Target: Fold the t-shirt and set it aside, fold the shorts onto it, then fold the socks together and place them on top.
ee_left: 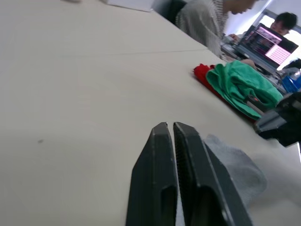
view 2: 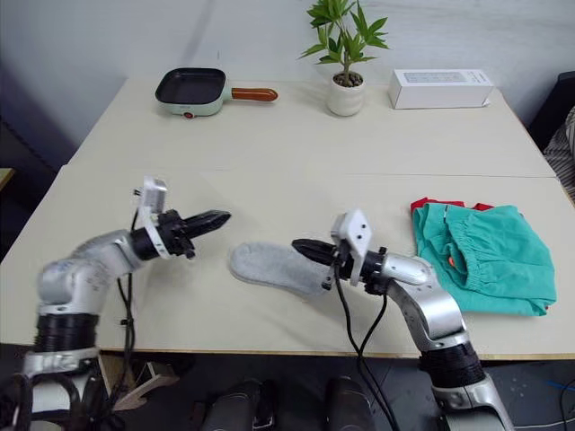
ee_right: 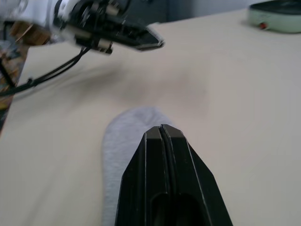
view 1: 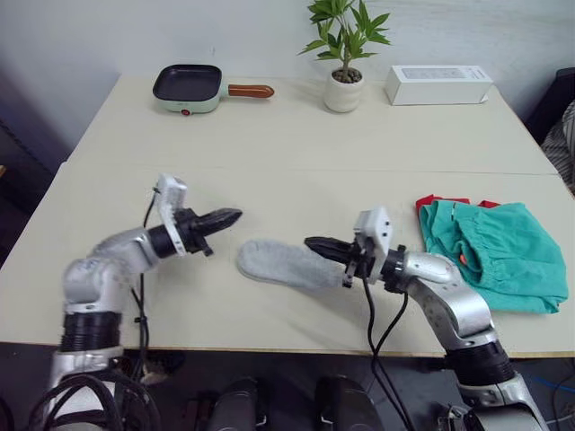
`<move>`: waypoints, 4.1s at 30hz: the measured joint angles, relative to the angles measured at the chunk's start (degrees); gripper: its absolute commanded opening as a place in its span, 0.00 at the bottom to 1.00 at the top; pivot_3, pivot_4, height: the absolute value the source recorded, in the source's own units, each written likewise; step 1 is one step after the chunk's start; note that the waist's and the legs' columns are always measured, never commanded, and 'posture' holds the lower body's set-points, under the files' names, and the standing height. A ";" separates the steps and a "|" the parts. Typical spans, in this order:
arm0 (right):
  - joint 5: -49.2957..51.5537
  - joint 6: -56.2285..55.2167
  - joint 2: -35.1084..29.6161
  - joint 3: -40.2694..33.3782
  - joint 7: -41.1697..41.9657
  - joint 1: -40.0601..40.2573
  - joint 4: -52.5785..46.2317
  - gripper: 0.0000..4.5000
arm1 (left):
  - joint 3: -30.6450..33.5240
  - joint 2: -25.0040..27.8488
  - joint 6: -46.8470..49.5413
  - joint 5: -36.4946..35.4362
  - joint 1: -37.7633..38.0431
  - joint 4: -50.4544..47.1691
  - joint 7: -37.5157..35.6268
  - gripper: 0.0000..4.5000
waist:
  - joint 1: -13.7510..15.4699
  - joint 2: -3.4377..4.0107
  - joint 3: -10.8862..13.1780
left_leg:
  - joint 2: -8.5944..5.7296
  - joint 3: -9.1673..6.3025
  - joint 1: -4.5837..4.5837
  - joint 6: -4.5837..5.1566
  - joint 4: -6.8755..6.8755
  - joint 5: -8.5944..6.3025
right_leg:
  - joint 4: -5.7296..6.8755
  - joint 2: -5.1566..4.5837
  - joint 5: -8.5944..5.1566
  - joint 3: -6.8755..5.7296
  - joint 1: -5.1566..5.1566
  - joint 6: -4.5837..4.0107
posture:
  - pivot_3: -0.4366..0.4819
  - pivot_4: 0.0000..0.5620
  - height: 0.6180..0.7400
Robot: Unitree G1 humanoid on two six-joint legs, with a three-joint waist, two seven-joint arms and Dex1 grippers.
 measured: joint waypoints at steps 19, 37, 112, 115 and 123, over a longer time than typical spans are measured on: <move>-8.78 -10.03 0.68 4.73 5.13 -4.02 17.00 0.00 | -1.23 -5.27 32.10 -0.56 -7.62 6.35 9.64 0.75 | 0.21 -0.22 0.00 | -0.15 -0.07 0.19 -0.33 0.06 -0.11 | -0.06 -0.08 0.03 0.11 0.26 0.08 | 0.48 0.27 1.00; -9.14 -9.95 0.98 4.28 4.45 -3.39 16.40 0.00 | -11.82 -6.65 33.49 -0.51 -20.28 1.25 6.94 0.00 | 0.03 -0.22 0.00 | -0.14 -0.07 0.14 -0.40 0.02 -0.11 | -0.06 -0.02 0.03 0.11 0.25 0.08 | 0.48 0.27 1.00; 3.26 -2.74 -1.01 -14.86 -7.21 10.65 6.53 0.00 | -28.74 -21.11 -51.67 34.15 -1.76 13.29 -12.12 0.01 | 1.38 -0.17 0.03 | -0.01 -0.11 0.06 0.14 0.00 -0.15 | -0.54 -0.16 0.03 -0.11 0.28 0.07 | 0.48 0.27 1.00; 8.81 2.15 -3.19 -17.55 -5.44 12.10 1.88 0.00 | -28.52 -21.42 -52.04 34.14 -1.66 13.31 -12.01 0.01 | 1.36 -0.16 0.03 | 0.02 -0.11 0.06 0.15 0.00 -0.15 | -0.55 -0.15 0.03 -0.11 0.28 0.07 | 0.48 0.27 1.00; 49.64 49.50 -17.55 -30.86 -19.48 14.02 -3.00 0.51 | -28.58 -21.53 -51.92 34.04 -1.69 12.85 -12.24 0.00 | 1.57 -0.12 0.05 | 0.01 -0.24 -0.03 0.39 -0.01 -0.29 | -0.79 -0.30 0.03 -0.14 0.31 0.04 | 0.48 0.27 1.00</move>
